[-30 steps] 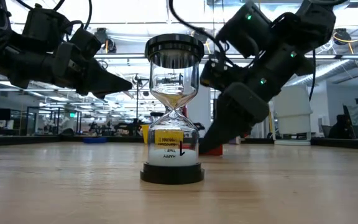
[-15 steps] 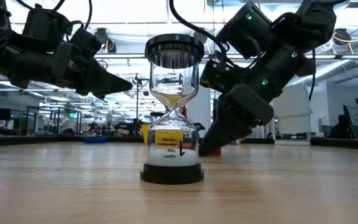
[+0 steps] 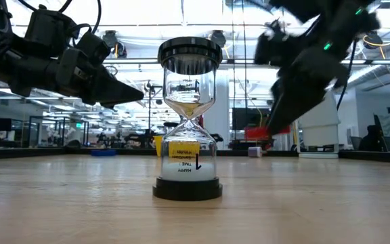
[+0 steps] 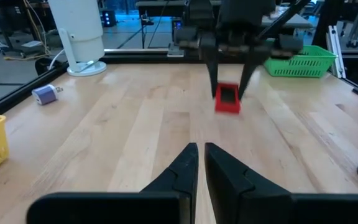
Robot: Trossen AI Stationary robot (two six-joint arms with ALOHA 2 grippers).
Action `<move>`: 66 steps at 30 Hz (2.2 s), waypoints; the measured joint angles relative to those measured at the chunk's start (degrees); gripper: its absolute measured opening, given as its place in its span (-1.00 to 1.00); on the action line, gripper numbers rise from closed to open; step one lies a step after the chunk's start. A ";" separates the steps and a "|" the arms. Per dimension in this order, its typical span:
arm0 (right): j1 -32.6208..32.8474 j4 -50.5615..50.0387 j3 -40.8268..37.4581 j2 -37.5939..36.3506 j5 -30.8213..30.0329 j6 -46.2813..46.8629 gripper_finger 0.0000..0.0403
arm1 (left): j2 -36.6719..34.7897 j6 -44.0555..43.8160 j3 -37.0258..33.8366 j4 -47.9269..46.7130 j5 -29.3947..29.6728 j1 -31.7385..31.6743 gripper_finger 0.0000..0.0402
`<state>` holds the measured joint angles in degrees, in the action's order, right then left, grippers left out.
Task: Pick & Place Office items
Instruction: Put the red charger adapter into the green bin
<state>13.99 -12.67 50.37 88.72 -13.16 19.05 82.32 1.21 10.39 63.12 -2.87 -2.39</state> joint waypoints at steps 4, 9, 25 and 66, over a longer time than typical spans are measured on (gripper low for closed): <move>3.41 -7.94 0.04 -6.11 -0.67 6.35 -0.25 | 0.00 0.00 -0.01 0.02 0.00 0.00 -0.81; 10.14 -19.59 0.04 -12.49 -0.58 18.35 -0.21 | 0.00 0.00 0.00 0.04 0.00 0.00 -0.81; 35.68 -41.30 5.97 -16.88 3.01 60.99 -0.23 | 0.00 -0.02 -0.01 0.10 0.04 0.00 -0.81; 50.26 -38.55 2.36 -10.98 18.00 92.39 -0.14 | 0.00 -0.22 0.00 -0.38 0.02 0.02 -0.81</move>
<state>64.25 -51.22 52.73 77.73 4.84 111.45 82.32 0.99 10.39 62.74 -2.85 -2.37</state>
